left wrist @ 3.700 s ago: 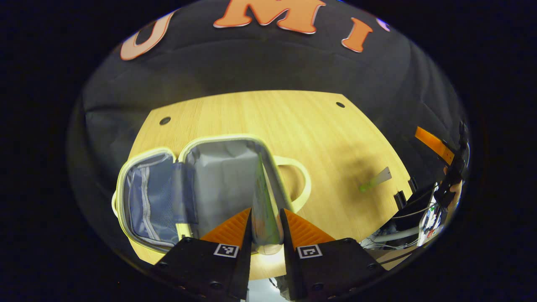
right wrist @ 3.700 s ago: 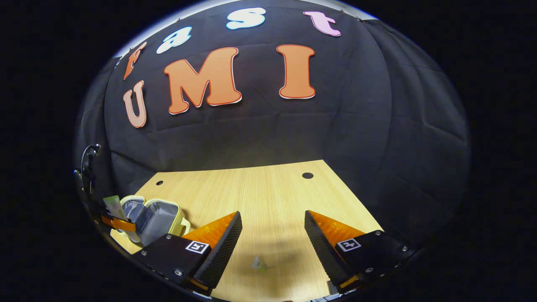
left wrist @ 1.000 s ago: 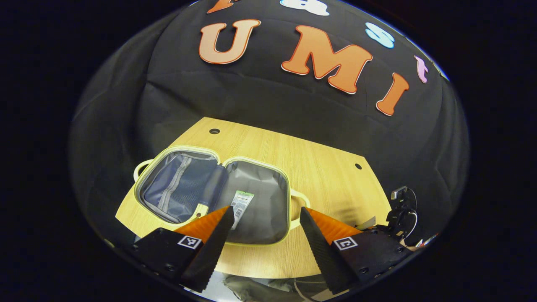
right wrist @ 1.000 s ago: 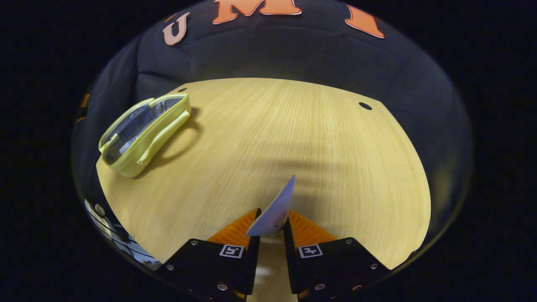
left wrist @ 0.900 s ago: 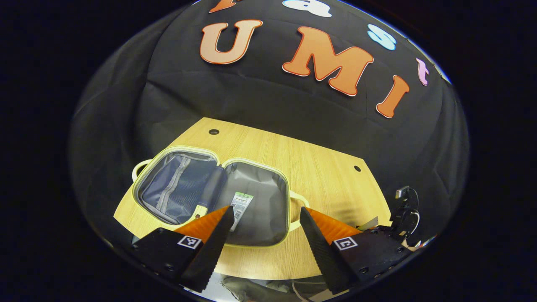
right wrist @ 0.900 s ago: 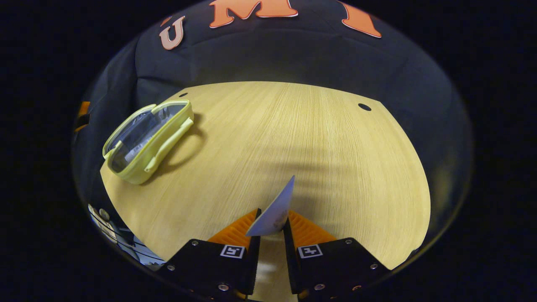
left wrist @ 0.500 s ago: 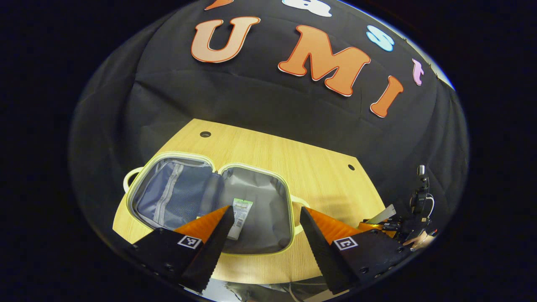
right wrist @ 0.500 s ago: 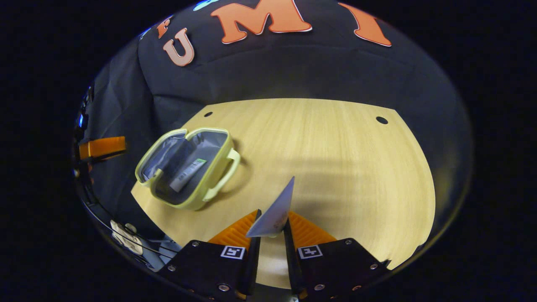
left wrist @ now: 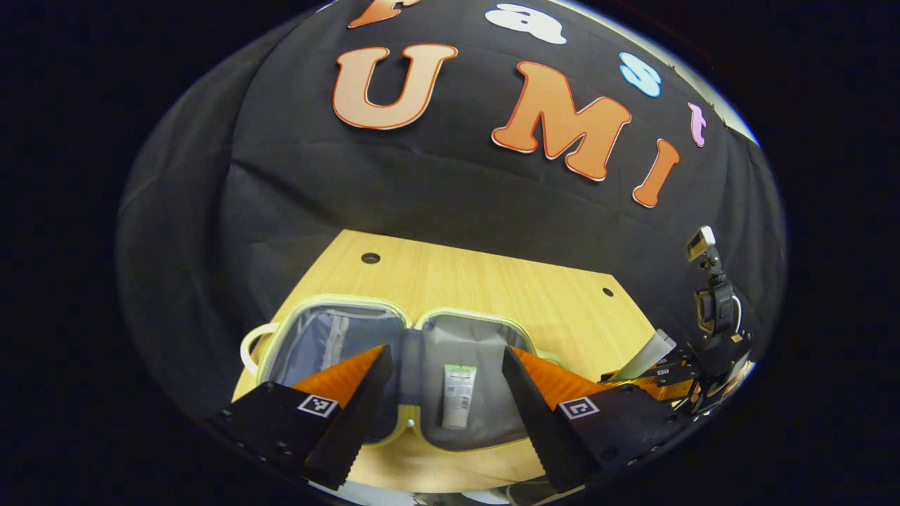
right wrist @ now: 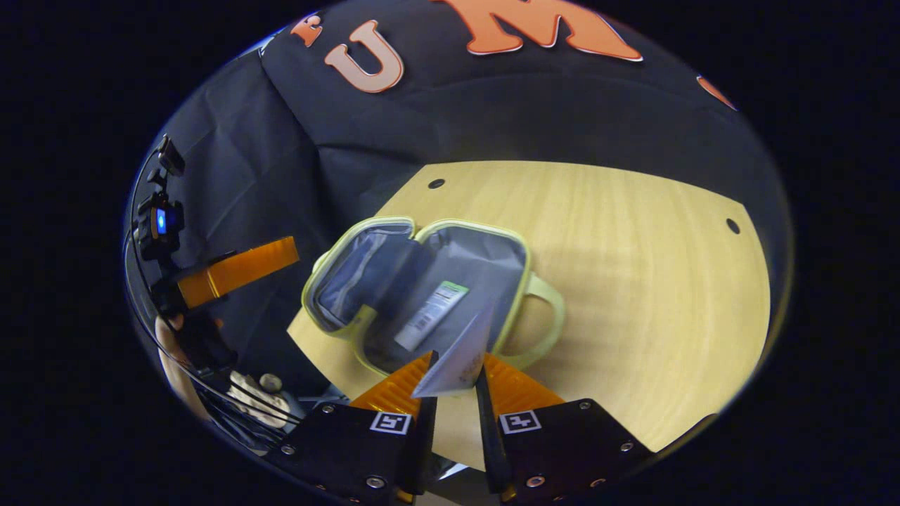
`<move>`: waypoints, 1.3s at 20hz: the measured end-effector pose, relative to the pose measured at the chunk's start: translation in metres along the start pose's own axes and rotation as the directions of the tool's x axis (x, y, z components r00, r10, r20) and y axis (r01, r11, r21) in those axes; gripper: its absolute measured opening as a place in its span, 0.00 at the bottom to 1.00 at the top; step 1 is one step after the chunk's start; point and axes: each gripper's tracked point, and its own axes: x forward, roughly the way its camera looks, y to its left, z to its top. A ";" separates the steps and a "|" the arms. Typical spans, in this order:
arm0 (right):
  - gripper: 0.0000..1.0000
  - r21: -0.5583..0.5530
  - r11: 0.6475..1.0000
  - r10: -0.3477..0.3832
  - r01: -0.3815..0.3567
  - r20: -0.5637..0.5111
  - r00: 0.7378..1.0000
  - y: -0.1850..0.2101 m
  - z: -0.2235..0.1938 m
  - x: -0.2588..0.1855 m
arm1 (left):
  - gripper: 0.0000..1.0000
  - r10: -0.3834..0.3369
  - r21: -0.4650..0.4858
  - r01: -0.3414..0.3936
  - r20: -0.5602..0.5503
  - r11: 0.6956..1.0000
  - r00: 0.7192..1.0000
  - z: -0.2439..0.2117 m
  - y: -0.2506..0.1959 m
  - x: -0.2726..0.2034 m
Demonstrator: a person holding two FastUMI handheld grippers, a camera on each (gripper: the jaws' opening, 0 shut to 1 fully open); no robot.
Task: First open the suitcase, pack the skin care products into it, and then close the suitcase.
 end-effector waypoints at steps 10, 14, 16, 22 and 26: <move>0.32 0.288 0.956 0.042 0.055 -0.319 0.947 0.017 -0.035 0.089 | 0.98 0.088 0.001 -0.088 0.060 0.996 0.994 0.003 0.091 -0.015; 0.65 0.279 0.954 -0.021 0.112 -0.309 0.951 0.007 -0.037 0.095 | 0.98 0.097 -0.024 -0.096 0.049 0.995 0.994 -0.005 0.114 -0.019; 0.81 0.268 0.957 -0.028 0.107 -0.283 0.959 0.008 -0.031 0.091 | 0.98 0.111 -0.034 -0.109 0.044 0.993 0.993 -0.008 0.125 -0.021; 0.96 0.270 0.963 0.025 -0.001 -0.084 0.996 0.028 0.003 0.078 | 0.98 0.136 -0.083 -0.132 0.041 0.988 0.990 -0.015 0.184 -0.022; 0.96 0.261 0.965 0.028 -0.034 0.026 0.999 0.039 0.022 0.066 | 0.98 0.131 -0.196 -0.130 -0.008 0.972 0.991 -0.032 0.248 -0.017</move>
